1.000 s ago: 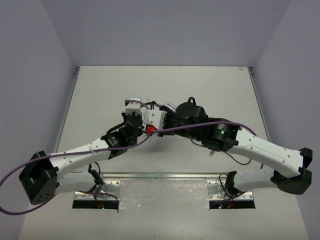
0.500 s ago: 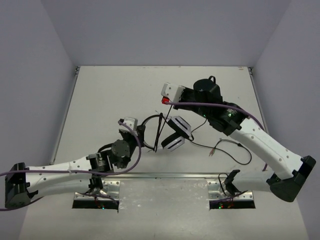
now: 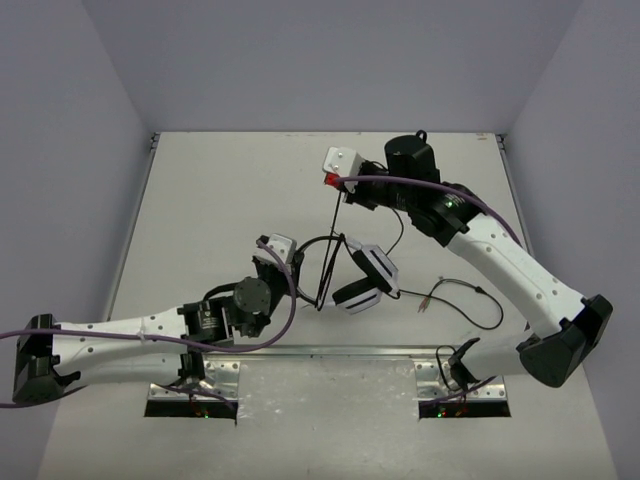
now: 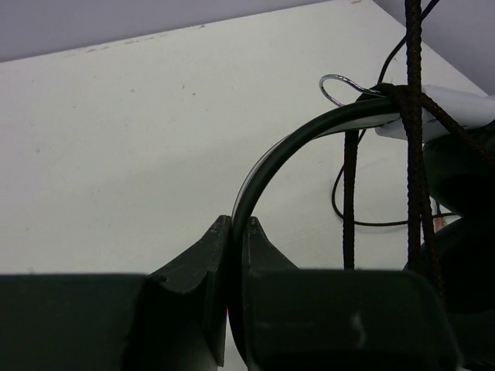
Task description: Wrap the headphones
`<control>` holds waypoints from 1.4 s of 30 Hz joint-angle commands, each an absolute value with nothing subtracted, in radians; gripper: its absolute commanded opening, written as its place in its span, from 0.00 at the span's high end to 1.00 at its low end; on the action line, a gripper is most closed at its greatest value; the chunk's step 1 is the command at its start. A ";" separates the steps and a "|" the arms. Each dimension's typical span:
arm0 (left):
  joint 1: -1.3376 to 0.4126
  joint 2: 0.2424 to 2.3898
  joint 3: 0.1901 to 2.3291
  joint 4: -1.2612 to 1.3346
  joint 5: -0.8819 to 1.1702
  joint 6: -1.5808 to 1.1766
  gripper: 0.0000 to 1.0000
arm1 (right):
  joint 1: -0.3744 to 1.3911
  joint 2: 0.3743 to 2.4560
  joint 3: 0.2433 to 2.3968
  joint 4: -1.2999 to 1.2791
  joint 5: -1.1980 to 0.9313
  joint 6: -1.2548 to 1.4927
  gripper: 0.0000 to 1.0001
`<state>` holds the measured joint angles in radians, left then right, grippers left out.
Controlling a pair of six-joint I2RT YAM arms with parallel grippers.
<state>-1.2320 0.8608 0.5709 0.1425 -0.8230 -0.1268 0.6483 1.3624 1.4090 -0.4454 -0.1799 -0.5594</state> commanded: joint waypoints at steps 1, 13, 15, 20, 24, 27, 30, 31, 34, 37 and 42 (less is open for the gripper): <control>-1.262 0.854 0.629 0.103 -0.784 -0.114 1.00 | 0.606 1.298 1.402 -0.233 -0.166 -0.509 0.98; -1.295 0.724 0.661 0.133 -0.716 -0.060 1.00 | 0.465 1.350 1.368 -0.227 -0.376 -0.379 0.98; -1.296 0.700 0.672 0.149 -0.727 -0.054 1.00 | 0.459 1.358 1.364 -0.238 -0.416 -0.373 0.98; -1.296 0.701 0.739 0.191 -0.788 -0.019 1.00 | 0.453 1.338 1.251 -0.187 -0.645 -0.335 0.92; -1.298 0.712 0.837 0.239 -0.764 0.024 1.00 | 0.449 1.289 1.102 0.068 -0.764 -0.218 0.91; -1.296 0.707 0.890 0.281 -0.709 0.058 1.00 | 0.449 1.284 1.029 0.205 -0.784 -0.143 0.87; -1.298 0.724 0.949 0.299 -0.698 0.090 1.00 | 0.448 1.324 1.020 0.285 -0.830 -0.062 0.86; -1.298 0.729 0.963 0.320 -0.704 0.098 1.00 | 0.448 1.337 1.003 0.323 -0.845 -0.031 0.85; -1.298 0.762 1.031 0.382 -0.750 0.133 0.99 | 0.449 1.402 0.964 0.554 -0.911 0.133 0.81; -1.298 0.805 1.093 0.460 -0.799 0.163 1.00 | 0.465 1.486 0.940 0.717 -0.945 0.311 0.81; -1.296 0.916 1.206 0.582 -0.967 0.240 1.00 | 0.574 1.574 0.934 0.672 -0.847 0.272 0.87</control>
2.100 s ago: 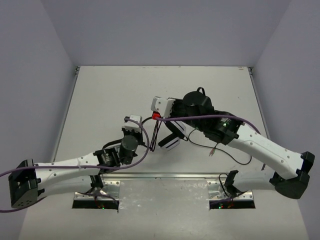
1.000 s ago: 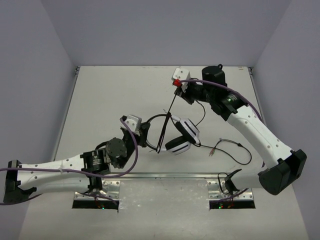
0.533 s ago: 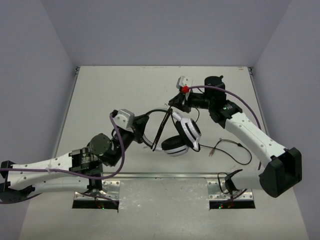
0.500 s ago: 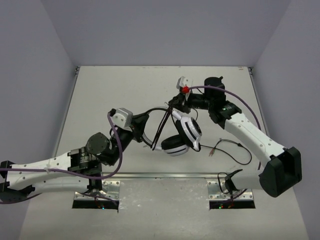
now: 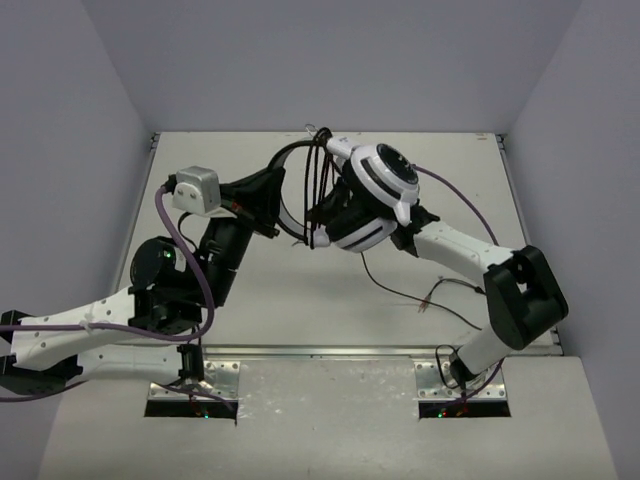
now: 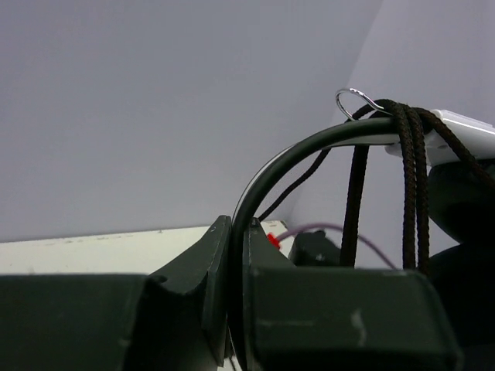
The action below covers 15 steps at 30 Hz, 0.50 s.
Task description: Wrap the headphones
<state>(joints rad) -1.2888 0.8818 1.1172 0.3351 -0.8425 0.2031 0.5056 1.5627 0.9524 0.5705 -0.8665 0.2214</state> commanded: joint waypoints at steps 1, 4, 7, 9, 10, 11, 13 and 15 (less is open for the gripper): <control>-1.296 0.951 1.244 0.594 -0.994 0.253 1.00 | 0.592 1.578 0.919 0.713 -0.842 0.278 0.88; -1.282 1.040 1.313 0.721 -1.100 0.383 1.00 | 0.623 1.583 0.829 0.814 -0.822 0.324 0.88; -1.156 1.132 1.443 0.567 -1.097 0.309 1.00 | 0.669 1.551 0.723 0.866 -0.776 0.322 0.95; -1.001 1.164 1.524 0.295 -1.008 0.082 1.00 | 0.695 1.519 0.630 0.900 -0.749 0.318 0.98; -0.958 1.186 1.546 0.291 -0.993 0.071 1.00 | 0.721 1.476 0.599 0.920 -0.715 0.313 0.99; -0.916 1.198 1.558 0.270 -0.986 0.071 1.00 | 0.736 1.451 0.541 0.928 -0.694 0.301 0.98; -0.885 1.242 1.592 0.241 -0.986 0.078 1.00 | 0.782 1.372 0.493 0.913 -0.637 0.282 0.99; -0.836 1.290 1.608 0.201 -0.986 0.069 1.00 | 0.846 1.324 0.468 0.809 -0.605 0.227 0.99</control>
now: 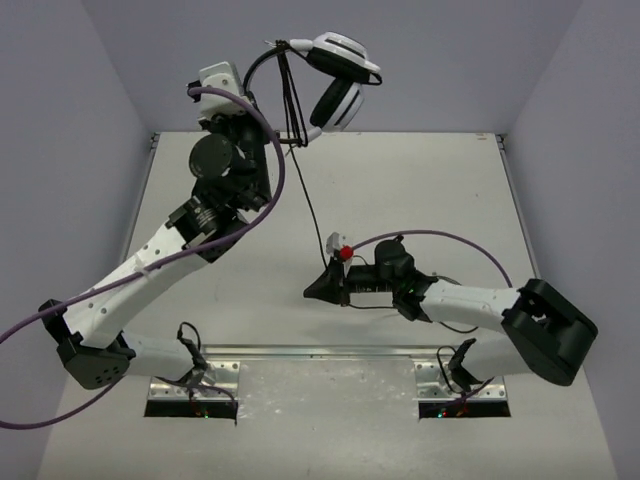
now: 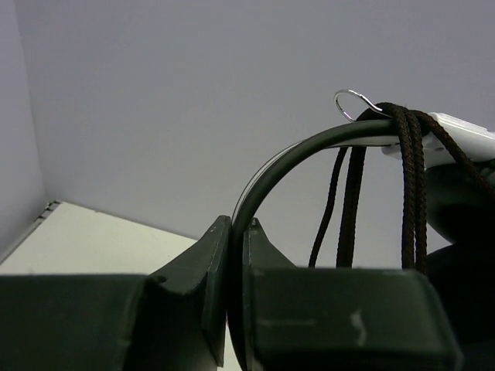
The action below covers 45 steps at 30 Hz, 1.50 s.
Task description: Wrap the headphones
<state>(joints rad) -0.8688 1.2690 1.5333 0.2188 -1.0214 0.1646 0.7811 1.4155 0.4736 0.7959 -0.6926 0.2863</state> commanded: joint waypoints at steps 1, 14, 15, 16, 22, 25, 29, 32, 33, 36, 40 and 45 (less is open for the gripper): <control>-0.821 1.310 1.608 0.190 -0.988 0.064 1.00 | 0.873 1.277 0.474 0.751 -0.556 0.175 0.99; -0.623 1.508 1.283 0.097 -0.919 -0.141 1.00 | 1.137 1.020 0.828 -0.042 -0.174 -0.185 0.99; -0.623 1.508 1.254 0.100 -0.914 -0.155 1.00 | 1.135 1.029 0.857 -0.119 -0.141 -0.224 0.98; -0.623 1.499 1.218 0.113 -0.884 -0.182 1.00 | 1.135 1.035 0.909 -0.155 -0.114 -0.251 0.99; -0.626 1.370 0.872 0.255 -0.744 -0.213 1.00 | 1.123 1.114 1.098 -0.394 0.103 -0.443 0.99; -0.627 1.318 0.751 0.284 -0.710 -0.252 1.00 | 1.106 1.118 1.161 -0.410 0.181 -0.503 0.98; -0.644 1.236 0.632 0.316 -0.686 -0.291 1.00 | 1.092 1.097 1.223 -0.387 0.207 -0.567 0.98; -0.669 1.178 0.568 0.333 -0.667 -0.288 1.00 | 1.072 1.097 1.259 -0.351 0.209 -0.600 0.98; -0.705 1.161 0.552 0.360 -0.666 -0.256 1.00 | 1.057 1.104 1.282 -0.341 0.209 -0.618 0.98; -0.808 1.091 0.497 0.397 -0.687 -0.197 1.00 | 0.962 1.169 1.340 -0.354 0.173 -0.618 0.98; -0.909 0.993 0.442 0.394 -0.698 -0.153 1.00 | 0.847 1.253 1.425 -0.344 0.133 -0.643 0.98; -0.998 0.847 0.410 0.348 -0.716 -0.137 1.00 | 0.714 1.373 1.506 -0.374 0.124 -0.689 0.98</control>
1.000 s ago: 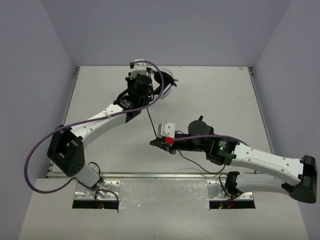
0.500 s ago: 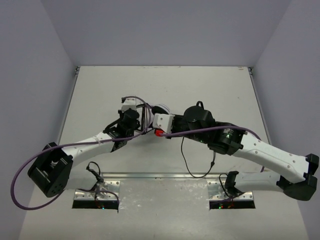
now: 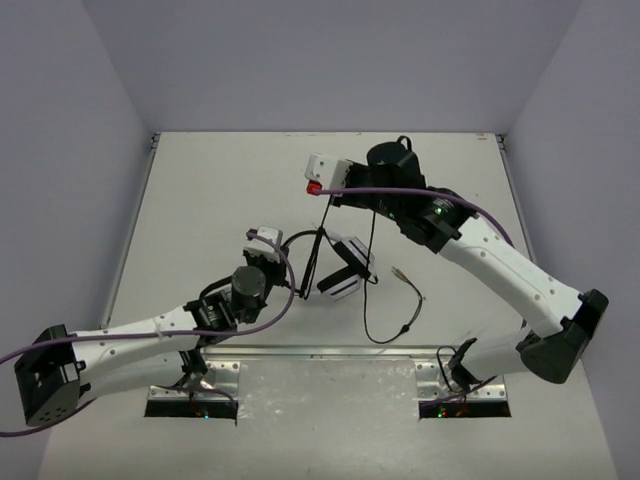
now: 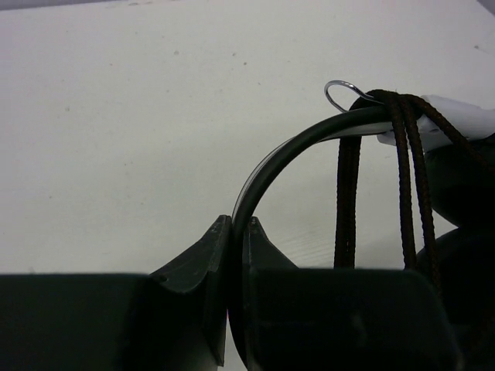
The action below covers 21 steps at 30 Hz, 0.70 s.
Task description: Wrap the headphones
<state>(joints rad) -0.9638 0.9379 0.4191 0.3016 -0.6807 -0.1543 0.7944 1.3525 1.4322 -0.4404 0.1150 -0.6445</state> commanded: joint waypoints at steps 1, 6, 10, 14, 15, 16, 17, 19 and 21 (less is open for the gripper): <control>-1.012 0.827 0.413 0.338 -0.727 -0.133 1.00 | 0.689 1.381 1.505 -0.362 0.109 -0.683 0.98; -1.095 0.741 0.454 0.272 -0.784 -0.098 1.00 | 0.598 1.410 1.470 -0.313 0.082 -0.693 0.95; -1.170 0.712 0.503 0.250 -0.802 -0.055 1.00 | 0.574 1.474 1.488 -0.311 0.066 -0.684 0.94; -1.290 0.719 0.573 0.238 -0.886 -0.006 1.00 | 0.572 1.554 1.528 -0.337 0.029 -0.638 0.97; -1.310 0.730 0.589 0.229 -0.906 -0.006 1.00 | 0.571 1.578 1.526 -0.333 0.041 -0.634 0.98; -1.346 0.736 0.600 0.229 -0.937 0.030 1.00 | 0.568 1.589 1.520 -0.322 0.061 -0.629 0.98; -1.370 0.742 0.613 0.210 -1.006 0.041 1.00 | 0.565 1.600 1.505 -0.308 0.087 -0.626 0.98; -1.425 0.749 0.646 0.210 -1.044 0.069 1.00 | 0.543 1.614 1.487 -0.284 0.085 -0.611 0.98; -1.451 0.739 0.658 0.224 -1.080 0.098 1.00 | 0.523 1.611 1.454 -0.267 0.063 -0.595 0.98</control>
<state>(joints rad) -1.3758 0.7635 0.5884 0.1501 -1.0615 0.0589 0.5896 1.6188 1.4601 -0.4210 -0.0063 -0.6380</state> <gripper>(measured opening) 0.057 0.022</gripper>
